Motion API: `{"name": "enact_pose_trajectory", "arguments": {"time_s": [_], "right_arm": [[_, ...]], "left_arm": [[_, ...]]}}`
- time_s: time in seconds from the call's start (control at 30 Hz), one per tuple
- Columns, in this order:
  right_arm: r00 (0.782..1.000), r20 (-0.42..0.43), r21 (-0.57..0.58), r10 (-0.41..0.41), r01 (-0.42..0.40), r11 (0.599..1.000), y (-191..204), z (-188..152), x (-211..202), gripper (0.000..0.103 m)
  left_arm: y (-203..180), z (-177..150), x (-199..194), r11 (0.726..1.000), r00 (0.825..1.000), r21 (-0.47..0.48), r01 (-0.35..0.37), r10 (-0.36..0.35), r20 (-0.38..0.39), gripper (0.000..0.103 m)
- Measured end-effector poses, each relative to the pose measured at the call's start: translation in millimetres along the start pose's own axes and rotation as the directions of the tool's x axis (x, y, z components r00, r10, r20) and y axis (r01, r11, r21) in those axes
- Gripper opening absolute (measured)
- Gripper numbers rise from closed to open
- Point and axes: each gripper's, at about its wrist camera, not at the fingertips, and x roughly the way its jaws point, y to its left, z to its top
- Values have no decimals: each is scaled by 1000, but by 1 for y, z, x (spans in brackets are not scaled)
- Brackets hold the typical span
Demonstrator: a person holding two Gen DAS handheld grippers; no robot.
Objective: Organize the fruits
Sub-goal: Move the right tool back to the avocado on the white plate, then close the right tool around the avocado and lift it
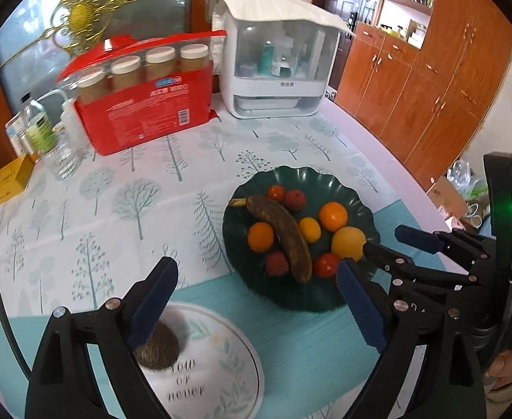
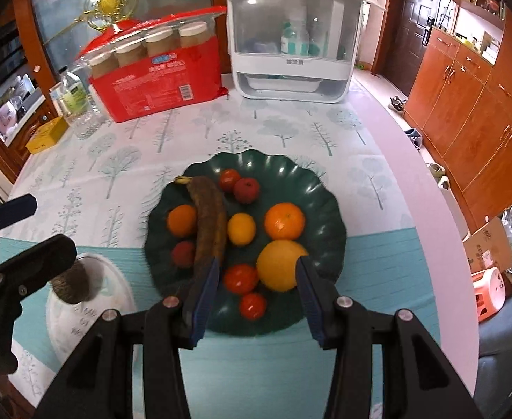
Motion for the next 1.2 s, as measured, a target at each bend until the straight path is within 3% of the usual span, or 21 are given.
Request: {"name": "enact_pose_trajectory", "arguments": {"time_s": [0.3, 0.6, 0.8, 1.0, 1.2], "right_arm": [[998, 35, -11, 55, -54, 998, 34, -29, -34, 58], [991, 49, -68, 122, -118, 991, 81, -43, -45, 63], [985, 8, -137, 174, -171, 976, 123, -45, -28, 64], [970, -57, -171, 237, -243, 955, 160, -44, 0, 68], [954, -116, -114, 276, -289, 951, 177, -35, 40, 71]], "left_arm": [[21, -42, -49, 996, 999, -84, -18, 21, 38, 93], [66, -91, -90, 970, 981, -176, -167, 182, 72, 93], [108, -115, -91, 930, 956, -248, -270, 289, 46, 93], [143, -133, -83, 896, 945, -318, -310, 326, -4, 93], [172, -142, -64, 869, 938, -361, -338, 344, -50, 93]]}}
